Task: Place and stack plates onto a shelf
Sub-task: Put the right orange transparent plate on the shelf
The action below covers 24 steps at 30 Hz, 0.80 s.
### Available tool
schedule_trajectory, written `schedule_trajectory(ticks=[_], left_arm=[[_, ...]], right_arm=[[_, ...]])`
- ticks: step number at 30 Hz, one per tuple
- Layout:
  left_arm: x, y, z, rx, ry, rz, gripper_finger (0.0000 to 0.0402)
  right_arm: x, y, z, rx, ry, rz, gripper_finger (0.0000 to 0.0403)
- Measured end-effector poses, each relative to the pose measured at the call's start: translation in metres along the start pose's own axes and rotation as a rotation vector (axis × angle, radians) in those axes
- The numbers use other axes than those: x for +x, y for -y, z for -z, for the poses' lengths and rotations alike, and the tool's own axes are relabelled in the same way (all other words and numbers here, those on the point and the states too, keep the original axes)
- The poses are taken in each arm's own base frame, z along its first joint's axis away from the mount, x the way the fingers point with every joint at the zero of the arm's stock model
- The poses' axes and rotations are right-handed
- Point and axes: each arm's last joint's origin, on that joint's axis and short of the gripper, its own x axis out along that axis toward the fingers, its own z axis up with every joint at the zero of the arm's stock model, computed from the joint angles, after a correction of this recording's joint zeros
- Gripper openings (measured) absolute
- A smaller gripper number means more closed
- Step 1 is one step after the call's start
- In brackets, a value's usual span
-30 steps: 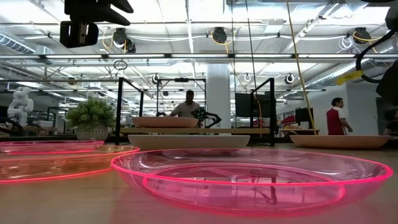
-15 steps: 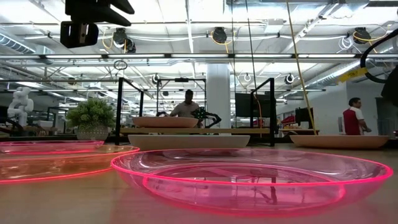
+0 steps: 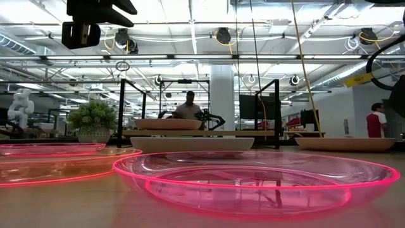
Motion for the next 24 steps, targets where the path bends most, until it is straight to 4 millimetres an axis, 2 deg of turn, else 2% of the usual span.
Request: schedule_trajectory(ticks=[9,16,24], left_arm=[[0.000,0.000,0.000,0.022,0.000,0.000,0.0076],[0.000,0.000,0.000,0.036,0.004,-0.003,0.0076],[0.001,-0.004,-0.005,0.059,0.017,-0.021,0.0076]], right_arm=[[0.000,-0.001,0.000,0.027,0.003,-0.009,0.0002],[-0.001,-0.012,-0.005,0.114,0.056,-0.123,0.0001],[-0.005,-0.025,-0.015,0.273,0.218,-0.250,0.0000]])
